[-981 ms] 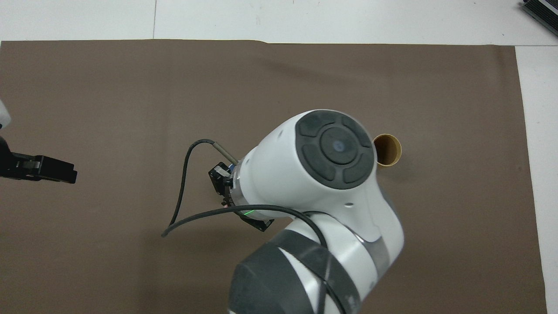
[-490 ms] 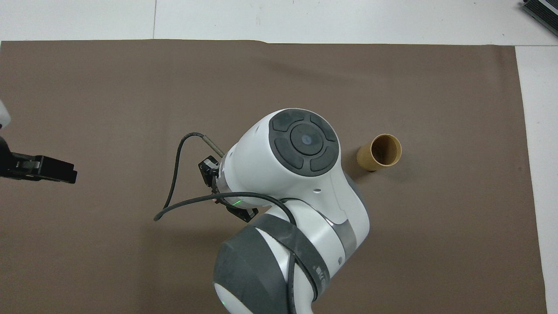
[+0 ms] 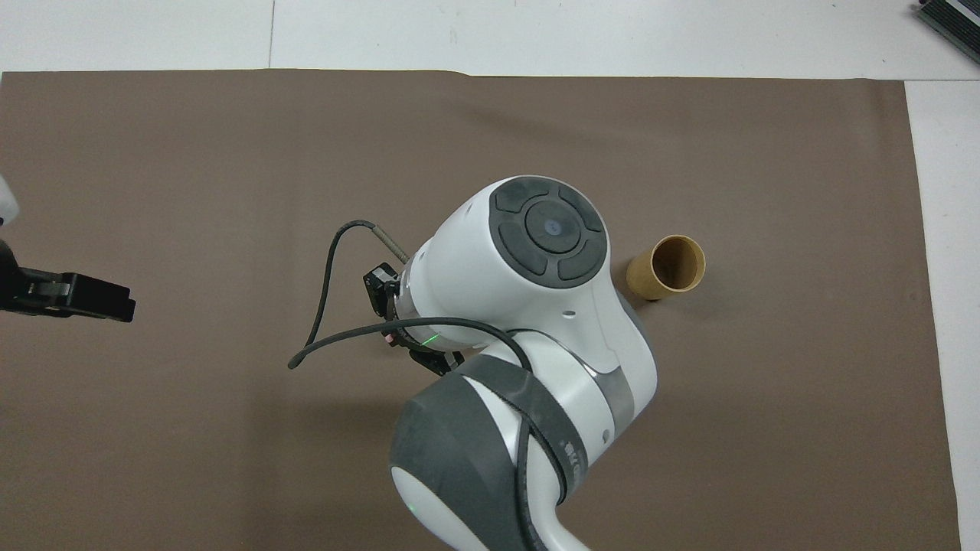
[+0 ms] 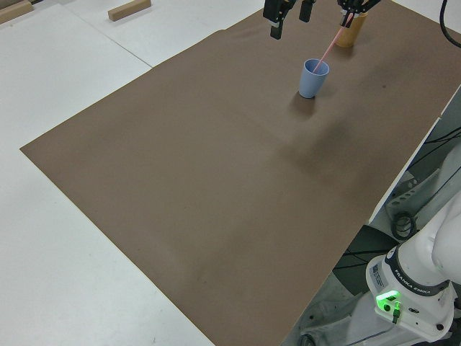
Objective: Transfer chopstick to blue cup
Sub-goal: 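Carry the pink stick with the right gripper over the blue cup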
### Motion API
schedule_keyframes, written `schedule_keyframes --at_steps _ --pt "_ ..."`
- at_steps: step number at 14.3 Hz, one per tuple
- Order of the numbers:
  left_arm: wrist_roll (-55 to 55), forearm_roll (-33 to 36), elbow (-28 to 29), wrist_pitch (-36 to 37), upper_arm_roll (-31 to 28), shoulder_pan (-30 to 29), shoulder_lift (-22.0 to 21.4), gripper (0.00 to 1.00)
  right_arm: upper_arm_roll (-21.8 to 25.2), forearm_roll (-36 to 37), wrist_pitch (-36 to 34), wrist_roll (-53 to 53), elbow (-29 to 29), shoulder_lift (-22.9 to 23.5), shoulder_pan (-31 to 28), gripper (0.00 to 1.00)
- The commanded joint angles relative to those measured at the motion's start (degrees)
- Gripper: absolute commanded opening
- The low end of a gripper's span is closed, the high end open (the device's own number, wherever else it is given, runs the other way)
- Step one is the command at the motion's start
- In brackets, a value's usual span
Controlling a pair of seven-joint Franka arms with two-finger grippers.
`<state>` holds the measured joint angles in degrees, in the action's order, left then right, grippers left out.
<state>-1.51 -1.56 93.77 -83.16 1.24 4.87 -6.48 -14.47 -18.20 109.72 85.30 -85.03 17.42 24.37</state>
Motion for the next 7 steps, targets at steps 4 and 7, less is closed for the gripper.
schedule_keyframes --at_steps 4,7 --pt "-0.6 0.51 -0.43 0.63 0.16 -0.56 -0.38 1.0 -0.73 -0.16 3.66 -0.05 -3.03 -0.46 -1.26 0.18" --pt "-0.6 0.51 -0.43 0.63 0.16 -0.56 -0.38 1.0 -0.64 0.1 3.66 -0.05 -2.86 -0.37 -1.34 0.39"
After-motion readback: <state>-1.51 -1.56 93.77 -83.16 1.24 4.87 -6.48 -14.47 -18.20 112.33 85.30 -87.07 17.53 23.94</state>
